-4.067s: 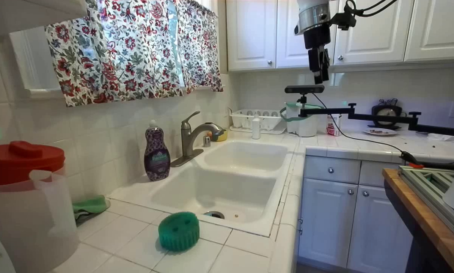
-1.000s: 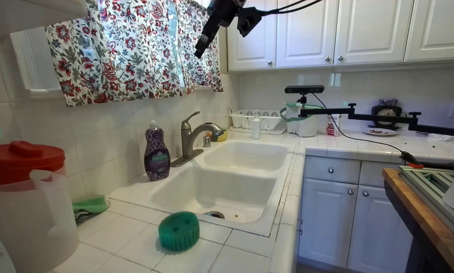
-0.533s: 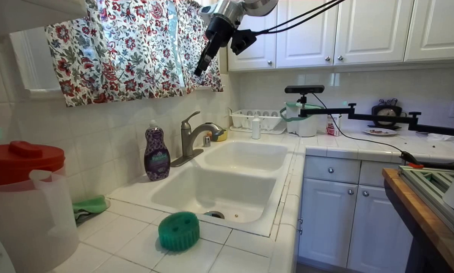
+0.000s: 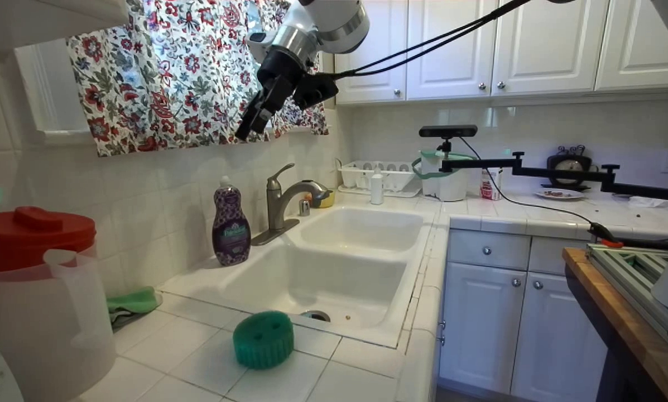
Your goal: Remove the red lid from the clear jug.
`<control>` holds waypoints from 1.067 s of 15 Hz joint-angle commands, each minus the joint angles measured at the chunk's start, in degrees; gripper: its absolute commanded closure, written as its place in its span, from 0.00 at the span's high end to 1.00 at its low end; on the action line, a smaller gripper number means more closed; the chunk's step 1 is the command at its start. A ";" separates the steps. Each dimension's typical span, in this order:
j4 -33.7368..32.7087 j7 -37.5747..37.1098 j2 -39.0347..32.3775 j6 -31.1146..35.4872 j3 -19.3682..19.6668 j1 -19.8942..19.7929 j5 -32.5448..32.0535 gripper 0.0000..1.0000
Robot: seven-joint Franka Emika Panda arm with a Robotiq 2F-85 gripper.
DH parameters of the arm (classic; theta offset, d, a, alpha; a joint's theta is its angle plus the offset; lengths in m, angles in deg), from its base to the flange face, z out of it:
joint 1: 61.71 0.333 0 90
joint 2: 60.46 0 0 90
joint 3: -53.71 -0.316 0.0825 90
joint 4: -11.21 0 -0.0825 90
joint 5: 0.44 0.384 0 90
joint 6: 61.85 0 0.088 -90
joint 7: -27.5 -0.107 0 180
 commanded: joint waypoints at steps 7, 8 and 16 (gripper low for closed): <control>-8.29 -0.48 -5.71 -3.96 -2.65 -0.25 -0.73 1.00; -8.29 -0.48 -5.68 -3.96 -2.65 -0.28 -0.73 1.00; -10.34 -0.52 -8.19 -0.72 -5.06 -0.45 4.65 1.00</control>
